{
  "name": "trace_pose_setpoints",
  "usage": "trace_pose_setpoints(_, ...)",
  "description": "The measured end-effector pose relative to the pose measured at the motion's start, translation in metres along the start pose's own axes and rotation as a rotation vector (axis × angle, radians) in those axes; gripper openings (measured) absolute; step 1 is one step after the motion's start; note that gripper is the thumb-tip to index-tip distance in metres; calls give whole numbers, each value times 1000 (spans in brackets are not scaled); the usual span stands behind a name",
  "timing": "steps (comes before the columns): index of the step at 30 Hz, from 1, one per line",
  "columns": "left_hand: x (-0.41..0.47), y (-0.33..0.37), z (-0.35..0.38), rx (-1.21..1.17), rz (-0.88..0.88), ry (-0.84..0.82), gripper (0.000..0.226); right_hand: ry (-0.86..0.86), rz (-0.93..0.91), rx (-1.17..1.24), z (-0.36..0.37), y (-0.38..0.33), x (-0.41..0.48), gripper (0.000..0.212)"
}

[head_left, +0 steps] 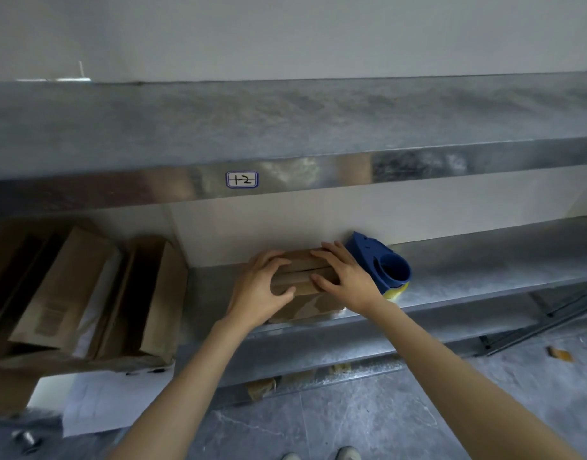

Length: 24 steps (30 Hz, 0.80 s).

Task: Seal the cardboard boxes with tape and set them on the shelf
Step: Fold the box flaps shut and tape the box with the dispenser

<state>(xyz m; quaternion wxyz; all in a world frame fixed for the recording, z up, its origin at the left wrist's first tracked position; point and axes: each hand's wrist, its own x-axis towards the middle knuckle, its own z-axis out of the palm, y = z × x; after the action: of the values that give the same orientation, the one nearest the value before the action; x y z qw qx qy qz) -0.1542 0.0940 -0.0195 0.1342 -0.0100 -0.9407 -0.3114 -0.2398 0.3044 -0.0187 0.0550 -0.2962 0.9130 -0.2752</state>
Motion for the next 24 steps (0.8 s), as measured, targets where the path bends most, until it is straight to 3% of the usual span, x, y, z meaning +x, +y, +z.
trace_pose_setpoints(4, 0, 9, 25, -215, -68, 111, 44, -5, -17, 5, -4, 1, 1, 52)
trace_pose_setpoints(10, 2, 16, 43, -246, -100, 201, 36, 102, -65, -1, -16, 21, 0, 45)
trace_pose_setpoints(14, 1, 15, 48, -258, -105, 244, 35, 221, 61, -36, -31, 51, -2, 42)
trace_pose_setpoints(19, 3, 18, 51, -278, -118, 297, 33, 122, 247, -115, -37, 85, -9, 50)
trace_pose_setpoints(24, 1, 23, 52, -287, -123, 329, 33, -22, 313, -85, -37, 95, -11, 66)
